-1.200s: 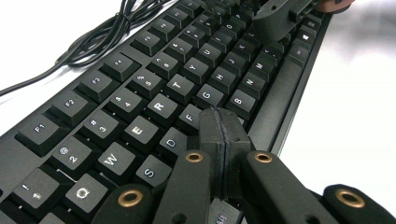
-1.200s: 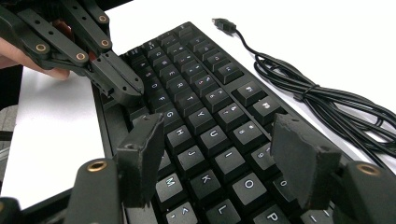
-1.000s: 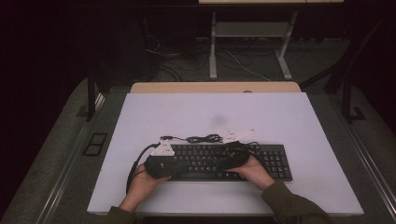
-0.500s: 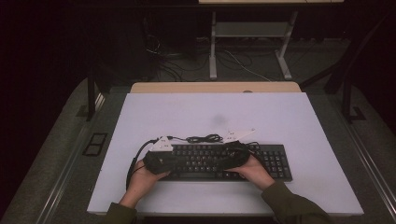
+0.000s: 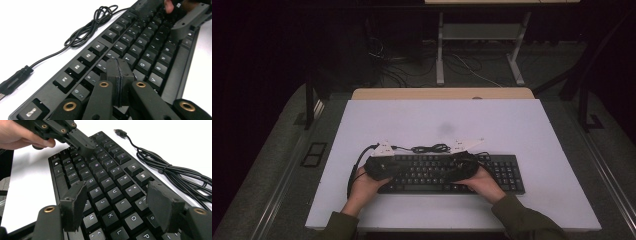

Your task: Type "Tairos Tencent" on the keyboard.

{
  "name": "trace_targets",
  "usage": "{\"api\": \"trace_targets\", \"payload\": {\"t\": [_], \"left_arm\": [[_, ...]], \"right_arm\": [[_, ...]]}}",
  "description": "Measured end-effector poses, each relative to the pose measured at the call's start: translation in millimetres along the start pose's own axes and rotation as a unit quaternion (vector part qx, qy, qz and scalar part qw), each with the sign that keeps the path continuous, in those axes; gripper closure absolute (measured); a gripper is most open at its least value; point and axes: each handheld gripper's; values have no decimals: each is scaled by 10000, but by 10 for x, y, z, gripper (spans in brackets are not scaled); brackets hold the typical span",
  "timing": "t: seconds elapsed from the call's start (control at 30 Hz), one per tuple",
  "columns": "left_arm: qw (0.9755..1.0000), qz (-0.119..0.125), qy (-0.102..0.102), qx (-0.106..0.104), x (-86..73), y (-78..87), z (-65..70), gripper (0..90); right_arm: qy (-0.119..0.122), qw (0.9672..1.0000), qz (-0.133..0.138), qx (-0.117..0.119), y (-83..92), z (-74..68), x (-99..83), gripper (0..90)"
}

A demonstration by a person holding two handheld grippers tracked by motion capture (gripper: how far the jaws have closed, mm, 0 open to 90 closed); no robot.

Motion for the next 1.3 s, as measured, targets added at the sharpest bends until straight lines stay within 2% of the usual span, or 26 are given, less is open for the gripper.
{"api": "trace_targets", "payload": {"t": [0.1, 0.43, 0.6, 0.7, 0.97, 1.3], "left_arm": [[10000, 6, 57, -10, -6, -21, 3, 889], [9999, -110, -82, -15, -1, -50, 10, 889], [9999, -94, -28, -32, -8, -56, 11, 889], [9999, -146, -62, -9, -14, -72, 10, 889], [10000, -50, 21, -39, -11, -46, 2, 889], [10000, -22, 7, -38, -9, -10, 17, 888]], "right_arm": [[9, 10000, -13, -4, -4, 1, -1, 309], [10, 10000, -11, -25, 1, -1, 0, 307], [-1, 10000, -6, -35, 6, -1, 1, 307], [7, 10000, -4, -38, 9, -1, 3, 307], [-3, 10000, 37, -59, 23, 4, 10, 307], [-32, 10000, 50, -68, 37, 7, 15, 313]]}}
Point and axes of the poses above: each handheld gripper's, and its own axes: y roughly backward along the jaws, x roughly out of its top, z roughly to its right, and after that the axes turned 7 degrees about -z, right-handed
